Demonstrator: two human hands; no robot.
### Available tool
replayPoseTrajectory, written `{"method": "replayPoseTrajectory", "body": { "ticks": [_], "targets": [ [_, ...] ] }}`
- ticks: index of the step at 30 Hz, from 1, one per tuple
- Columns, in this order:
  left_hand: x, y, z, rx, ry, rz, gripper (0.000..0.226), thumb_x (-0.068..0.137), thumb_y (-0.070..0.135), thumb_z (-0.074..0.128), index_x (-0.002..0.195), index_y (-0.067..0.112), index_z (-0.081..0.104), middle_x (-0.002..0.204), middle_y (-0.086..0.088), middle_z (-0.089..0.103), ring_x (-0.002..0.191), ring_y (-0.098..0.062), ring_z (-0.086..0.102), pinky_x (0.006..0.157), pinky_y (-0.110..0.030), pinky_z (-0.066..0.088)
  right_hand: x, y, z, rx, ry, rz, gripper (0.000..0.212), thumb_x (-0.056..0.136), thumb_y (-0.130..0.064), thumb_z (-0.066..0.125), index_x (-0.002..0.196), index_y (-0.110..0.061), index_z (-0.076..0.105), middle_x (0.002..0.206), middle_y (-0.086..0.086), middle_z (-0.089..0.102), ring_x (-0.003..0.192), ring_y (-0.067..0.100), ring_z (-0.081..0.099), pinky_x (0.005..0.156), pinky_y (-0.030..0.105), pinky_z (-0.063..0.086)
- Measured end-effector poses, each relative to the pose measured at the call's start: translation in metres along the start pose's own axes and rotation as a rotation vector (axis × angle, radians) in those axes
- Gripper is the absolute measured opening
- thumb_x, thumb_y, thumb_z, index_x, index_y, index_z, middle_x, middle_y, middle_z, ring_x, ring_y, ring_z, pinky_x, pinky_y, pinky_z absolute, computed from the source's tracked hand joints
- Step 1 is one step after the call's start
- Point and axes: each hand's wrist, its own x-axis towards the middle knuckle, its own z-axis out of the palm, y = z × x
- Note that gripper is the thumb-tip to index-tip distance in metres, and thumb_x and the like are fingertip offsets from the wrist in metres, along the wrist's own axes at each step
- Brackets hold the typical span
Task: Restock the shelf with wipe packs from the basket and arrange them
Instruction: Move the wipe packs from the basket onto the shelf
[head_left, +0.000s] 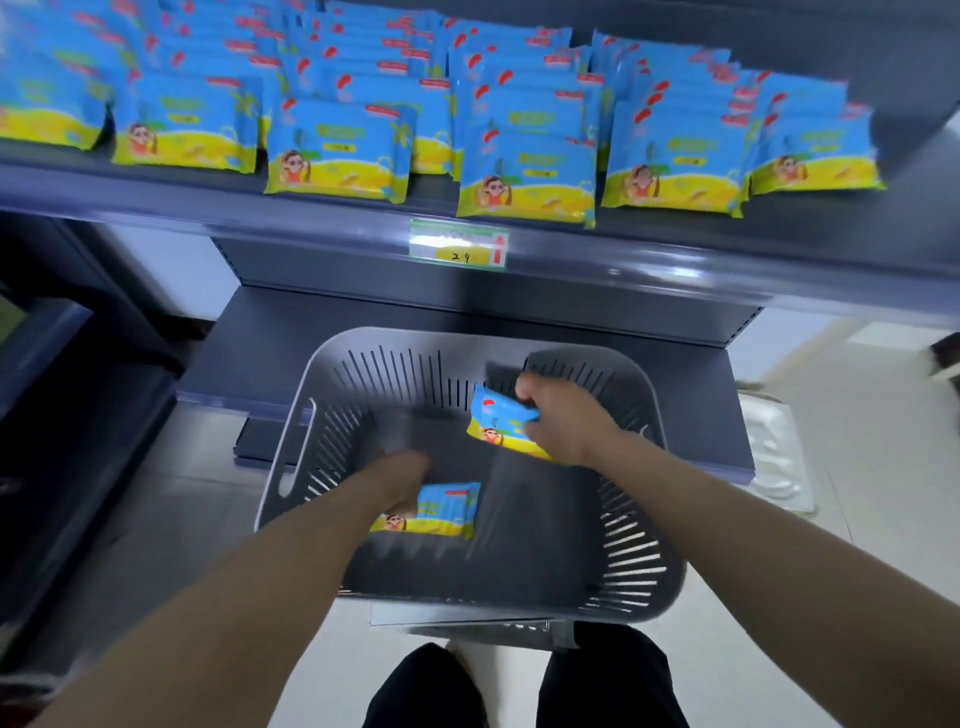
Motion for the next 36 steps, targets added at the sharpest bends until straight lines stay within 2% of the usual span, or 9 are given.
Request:
{"method": "replayPoseTrajectory", "body": {
  "ticks": [4, 8, 14, 16, 19, 21, 26, 30, 36],
  "targets": [
    [-0.033, 0.015, -0.057, -0.085, 0.100, 0.055, 0.035, 0.073, 0.010, 0.067, 0.106, 0.011, 0.054, 0.110, -0.009, 0.062, 0.099, -0.025, 0.058, 0.072, -0.028, 0.042, -0.014, -0.008, -0.059, -0.017, 0.123, -0.106, 0.018, 0.080, -0.012, 0.054, 0.096, -0.016, 0.045, 0.096, 0.006, 0.056, 0.086, 0.031, 0.052, 0.068, 0.033, 0.037],
    [-0.068, 0.040, -0.133, -0.105, 0.146, 0.160, 0.030, 0.065, 0.017, 0.071, 0.094, 0.017, 0.062, 0.092, -0.002, 0.061, 0.087, -0.022, 0.058, 0.068, -0.027, 0.044, -0.035, 0.000, -0.141, -0.020, 0.317, -0.166, 0.023, 0.081, -0.018, 0.059, 0.085, -0.024, 0.037, 0.085, -0.002, 0.049, 0.075, 0.026, 0.049, 0.065, 0.036, 0.042],
    [-0.113, 0.118, -0.244, -0.184, 0.407, 0.381, 0.027, 0.066, 0.029, 0.077, 0.090, 0.024, 0.064, 0.078, 0.012, 0.054, 0.066, -0.002, 0.050, 0.050, -0.012, 0.032, -0.070, 0.054, -0.266, -0.025, 0.558, -0.109, 0.026, 0.077, -0.012, 0.063, 0.083, -0.021, 0.040, 0.081, 0.001, 0.050, 0.074, 0.026, 0.046, 0.069, 0.038, 0.043],
    [-0.121, 0.149, -0.274, -0.251, 0.477, 0.455, 0.025, 0.067, 0.028, 0.080, 0.086, 0.023, 0.064, 0.077, 0.011, 0.058, 0.066, -0.001, 0.051, 0.052, -0.012, 0.037, -0.076, 0.081, -0.298, -0.049, 0.585, -0.036, 0.023, 0.076, -0.010, 0.063, 0.084, -0.019, 0.043, 0.082, 0.000, 0.052, 0.075, 0.027, 0.047, 0.069, 0.036, 0.042],
    [-0.123, 0.194, -0.307, -0.320, 0.569, 0.515, 0.028, 0.068, 0.024, 0.081, 0.088, 0.013, 0.065, 0.082, -0.001, 0.064, 0.072, -0.013, 0.054, 0.064, -0.026, 0.041, -0.076, 0.125, -0.328, -0.130, 0.534, 0.065, 0.023, 0.075, -0.011, 0.063, 0.095, -0.013, 0.054, 0.092, 0.005, 0.059, 0.085, 0.031, 0.056, 0.075, 0.036, 0.045],
    [-0.119, 0.220, -0.322, -0.332, 0.610, 0.529, 0.025, 0.068, 0.019, 0.080, 0.086, 0.011, 0.065, 0.081, -0.003, 0.063, 0.070, -0.013, 0.052, 0.065, -0.028, 0.040, -0.071, 0.154, -0.336, -0.166, 0.455, 0.120, 0.026, 0.075, -0.011, 0.064, 0.099, -0.013, 0.056, 0.097, 0.005, 0.060, 0.090, 0.031, 0.058, 0.076, 0.034, 0.045],
    [-0.097, 0.253, -0.339, -0.318, 0.625, 0.488, 0.023, 0.070, 0.016, 0.078, 0.086, 0.018, 0.063, 0.080, 0.005, 0.060, 0.075, -0.012, 0.053, 0.064, -0.024, 0.039, -0.044, 0.212, -0.326, -0.181, 0.272, 0.129, 0.027, 0.074, -0.012, 0.072, 0.096, -0.013, 0.057, 0.109, 0.004, 0.060, 0.091, 0.023, 0.054, 0.074, 0.029, 0.039],
    [-0.081, 0.261, -0.344, -0.318, 0.618, 0.428, 0.024, 0.070, 0.017, 0.078, 0.089, 0.018, 0.064, 0.085, 0.004, 0.063, 0.076, -0.012, 0.055, 0.060, -0.019, 0.038, -0.016, 0.234, -0.324, -0.140, 0.220, 0.063, 0.028, 0.075, -0.016, 0.075, 0.095, -0.015, 0.055, 0.103, -0.004, 0.049, 0.096, 0.020, 0.050, 0.083, 0.032, 0.041],
    [-0.064, 0.268, -0.354, -0.326, 0.623, 0.349, 0.026, 0.070, 0.018, 0.078, 0.080, 0.028, 0.056, 0.070, 0.016, 0.053, 0.065, -0.003, 0.049, 0.055, -0.013, 0.036, 0.026, 0.245, -0.333, -0.190, 0.189, 0.044, 0.030, 0.080, -0.027, 0.071, 0.106, -0.017, 0.058, 0.109, 0.005, 0.059, 0.100, 0.026, 0.055, 0.086, 0.036, 0.047]
  ]
}}
